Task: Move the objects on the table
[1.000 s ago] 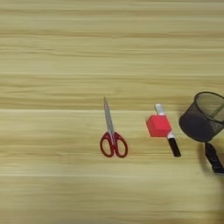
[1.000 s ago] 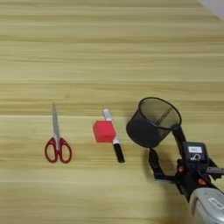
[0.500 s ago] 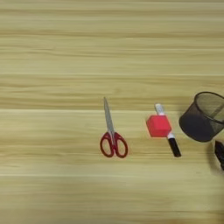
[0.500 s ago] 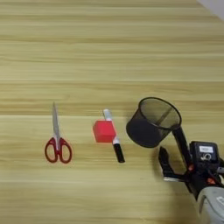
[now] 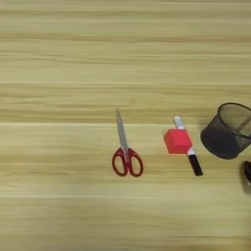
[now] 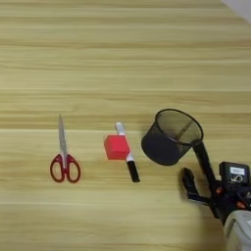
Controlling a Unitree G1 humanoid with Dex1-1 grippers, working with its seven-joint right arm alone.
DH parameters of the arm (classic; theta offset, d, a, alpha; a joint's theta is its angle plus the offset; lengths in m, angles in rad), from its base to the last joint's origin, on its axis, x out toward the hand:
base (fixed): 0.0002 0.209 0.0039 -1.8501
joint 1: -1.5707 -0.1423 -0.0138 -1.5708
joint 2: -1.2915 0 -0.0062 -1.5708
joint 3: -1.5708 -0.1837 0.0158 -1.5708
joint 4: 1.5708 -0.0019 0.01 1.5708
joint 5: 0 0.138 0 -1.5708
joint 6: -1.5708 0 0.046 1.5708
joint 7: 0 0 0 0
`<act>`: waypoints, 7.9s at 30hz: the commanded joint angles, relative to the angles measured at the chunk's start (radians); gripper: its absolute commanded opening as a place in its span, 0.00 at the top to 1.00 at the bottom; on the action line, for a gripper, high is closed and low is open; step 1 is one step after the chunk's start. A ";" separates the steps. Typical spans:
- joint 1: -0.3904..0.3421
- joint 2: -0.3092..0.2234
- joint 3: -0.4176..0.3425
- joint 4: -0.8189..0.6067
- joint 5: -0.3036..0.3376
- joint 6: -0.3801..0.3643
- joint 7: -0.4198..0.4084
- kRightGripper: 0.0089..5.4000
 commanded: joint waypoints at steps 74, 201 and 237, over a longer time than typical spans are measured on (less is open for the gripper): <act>-0.075 -0.090 0.027 0.210 0.161 0.052 0.051 0.83; 0.112 0.144 0.521 -0.498 0.050 -0.012 -0.016 0.83; 0.111 0.144 0.539 -0.464 0.036 0.022 -0.005 0.83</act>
